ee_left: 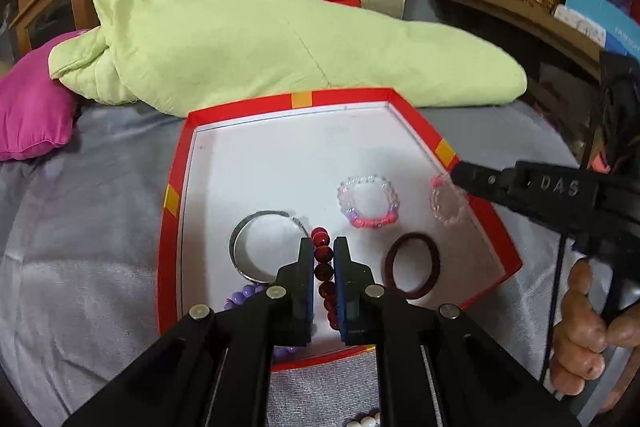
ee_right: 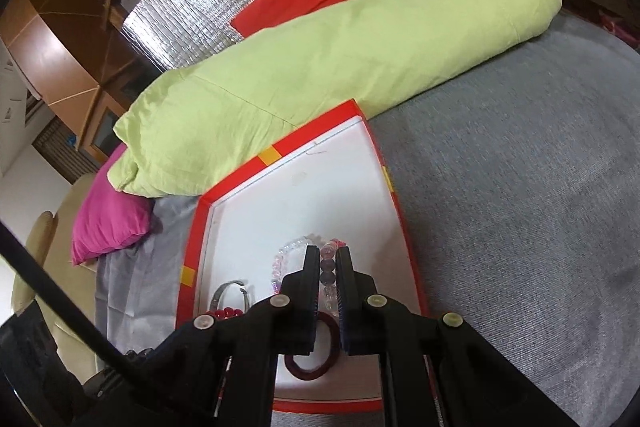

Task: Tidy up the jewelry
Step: 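Lower the red bracelet into the tray with the left tool while the right tool lowers the pink bracelet there, then withdraw both open tools from the tray toward the white pearl bracelet and hair tie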

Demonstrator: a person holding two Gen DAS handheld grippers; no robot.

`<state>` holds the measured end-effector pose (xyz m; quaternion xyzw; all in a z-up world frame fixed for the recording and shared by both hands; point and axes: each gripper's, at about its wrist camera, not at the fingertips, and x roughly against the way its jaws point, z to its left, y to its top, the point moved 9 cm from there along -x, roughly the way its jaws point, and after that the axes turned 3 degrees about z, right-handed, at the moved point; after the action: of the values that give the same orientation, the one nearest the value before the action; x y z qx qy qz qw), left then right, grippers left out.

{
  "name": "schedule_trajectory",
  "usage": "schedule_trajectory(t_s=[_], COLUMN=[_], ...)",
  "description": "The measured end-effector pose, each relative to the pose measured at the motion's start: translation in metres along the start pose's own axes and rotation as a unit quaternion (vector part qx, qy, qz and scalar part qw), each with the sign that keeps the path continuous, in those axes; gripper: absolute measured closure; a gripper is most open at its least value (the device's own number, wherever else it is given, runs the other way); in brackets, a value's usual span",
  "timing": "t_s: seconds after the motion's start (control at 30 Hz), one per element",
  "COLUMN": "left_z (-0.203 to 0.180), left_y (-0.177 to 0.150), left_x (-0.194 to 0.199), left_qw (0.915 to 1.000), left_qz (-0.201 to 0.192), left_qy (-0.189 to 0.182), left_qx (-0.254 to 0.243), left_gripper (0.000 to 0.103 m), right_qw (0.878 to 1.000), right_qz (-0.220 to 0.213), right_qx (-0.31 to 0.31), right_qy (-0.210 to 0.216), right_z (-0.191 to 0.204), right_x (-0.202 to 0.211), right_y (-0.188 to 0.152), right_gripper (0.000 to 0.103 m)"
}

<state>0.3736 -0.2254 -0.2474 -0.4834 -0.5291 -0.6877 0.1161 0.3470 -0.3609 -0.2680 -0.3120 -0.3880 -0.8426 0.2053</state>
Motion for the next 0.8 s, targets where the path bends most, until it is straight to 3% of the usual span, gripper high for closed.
schedule_trajectory(t_s=[0.1, 0.23, 0.33, 0.47, 0.8], left_z=[0.001, 0.008, 0.014, 0.023, 0.058], left_y=[-0.002, 0.0, 0.002, 0.005, 0.01], left_x=[-0.001, 0.004, 0.01, 0.017, 0.042], left_qw=[0.9999, 0.9994, 0.9984, 0.9966, 0.9886], left_qz=[0.009, 0.004, -0.005, -0.013, -0.042], left_qy=[0.006, 0.034, 0.055, 0.081, 0.143], left_qx=[-0.002, -0.005, -0.01, -0.006, 0.016], left_gripper=[0.088, 0.058, 0.055, 0.045, 0.039], right_qw=[1.0, 1.0, 1.0, 1.0, 1.0], right_qz=[-0.003, -0.004, -0.002, 0.005, 0.007], right_qx=[-0.003, -0.001, 0.004, 0.0, 0.023], right_qy=[-0.005, -0.008, -0.01, -0.003, 0.01], right_z=[-0.002, -0.002, 0.0, 0.003, 0.023], right_x=[0.002, 0.005, 0.007, 0.009, 0.019], right_y=[0.001, 0.001, 0.0, -0.002, -0.011], right_gripper=[0.091, 0.091, 0.091, 0.08, 0.08])
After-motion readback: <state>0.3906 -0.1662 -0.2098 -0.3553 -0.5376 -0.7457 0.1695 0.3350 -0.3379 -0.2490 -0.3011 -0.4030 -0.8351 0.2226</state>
